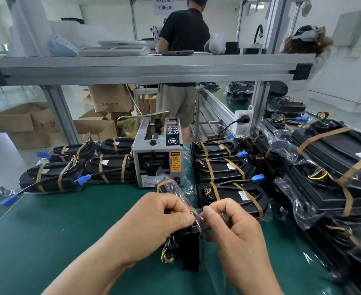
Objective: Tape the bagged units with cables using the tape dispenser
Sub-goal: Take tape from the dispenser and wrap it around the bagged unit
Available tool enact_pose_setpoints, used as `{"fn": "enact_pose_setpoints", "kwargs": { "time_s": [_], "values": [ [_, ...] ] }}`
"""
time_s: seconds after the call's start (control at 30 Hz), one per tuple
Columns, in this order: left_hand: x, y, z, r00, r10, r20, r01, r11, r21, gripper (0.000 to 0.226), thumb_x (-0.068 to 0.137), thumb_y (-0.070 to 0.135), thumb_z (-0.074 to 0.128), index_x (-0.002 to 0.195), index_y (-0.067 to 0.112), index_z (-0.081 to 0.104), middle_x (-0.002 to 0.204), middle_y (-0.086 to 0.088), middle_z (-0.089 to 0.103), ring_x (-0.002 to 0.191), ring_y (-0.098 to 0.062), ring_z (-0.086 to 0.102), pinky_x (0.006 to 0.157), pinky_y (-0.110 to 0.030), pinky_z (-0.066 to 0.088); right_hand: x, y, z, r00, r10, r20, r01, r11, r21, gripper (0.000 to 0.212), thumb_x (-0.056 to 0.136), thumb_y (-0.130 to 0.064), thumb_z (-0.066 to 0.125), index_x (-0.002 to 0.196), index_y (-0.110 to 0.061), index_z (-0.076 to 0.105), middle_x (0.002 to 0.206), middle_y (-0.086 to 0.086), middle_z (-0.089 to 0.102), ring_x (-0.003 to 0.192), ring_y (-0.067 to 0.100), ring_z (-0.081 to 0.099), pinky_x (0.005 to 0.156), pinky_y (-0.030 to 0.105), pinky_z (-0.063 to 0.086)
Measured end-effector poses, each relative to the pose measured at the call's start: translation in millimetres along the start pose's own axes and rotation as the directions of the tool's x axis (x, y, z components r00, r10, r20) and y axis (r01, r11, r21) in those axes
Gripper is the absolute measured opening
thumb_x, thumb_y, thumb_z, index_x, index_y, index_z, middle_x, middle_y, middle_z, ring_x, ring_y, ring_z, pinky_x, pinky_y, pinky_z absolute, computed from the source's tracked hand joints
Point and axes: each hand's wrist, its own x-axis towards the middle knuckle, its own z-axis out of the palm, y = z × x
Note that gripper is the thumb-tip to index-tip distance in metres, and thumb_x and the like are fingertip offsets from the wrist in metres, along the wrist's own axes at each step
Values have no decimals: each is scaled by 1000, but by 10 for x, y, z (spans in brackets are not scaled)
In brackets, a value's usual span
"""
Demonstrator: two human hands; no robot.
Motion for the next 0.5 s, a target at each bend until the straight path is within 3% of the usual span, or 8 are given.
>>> {"fn": "enact_pose_setpoints", "kwargs": {
  "time_s": [0.07,0.13,0.33,0.5],
  "values": [
    [-1,1,1,999,-33,29,33,999,-10,16,82,28,75,69,22,70,72,3,65,70,-9,53,74,-28,44,-8,-2,-1,1000,1,1,-1,1000,1,16,91,-29,66,76,-25,68,70,11,68,62,26,58,70,58,56],
    [2,-8,-4,998,-48,38,48,999,3,16,81,29,75,70,19,69,71,1,62,69,-11,50,72,-29,42,-13,-7,3,1000,9,4,-9,1000,8,15,91,-29,66,76,-25,68,69,10,67,60,17,56,70,57,55],
    [-26,-38,15,999,-34,-6,34,998,60,19,83,26,73,66,21,66,56,11,47,53,-5,38,52,-14,33,-29,-27,18,1000,24,16,-24,1000,17,15,88,-32,65,76,-23,67,68,12,66,59,13,54,69,54,54],
    [-55,-90,47,999,-12,-53,15,998,68,18,84,27,73,69,20,66,51,14,44,49,-3,37,50,-14,34,-25,-14,3,1000,3,20,-3,1000,6,14,88,-30,65,75,-25,67,66,8,66,56,9,53,59,37,52]
  ]
}}
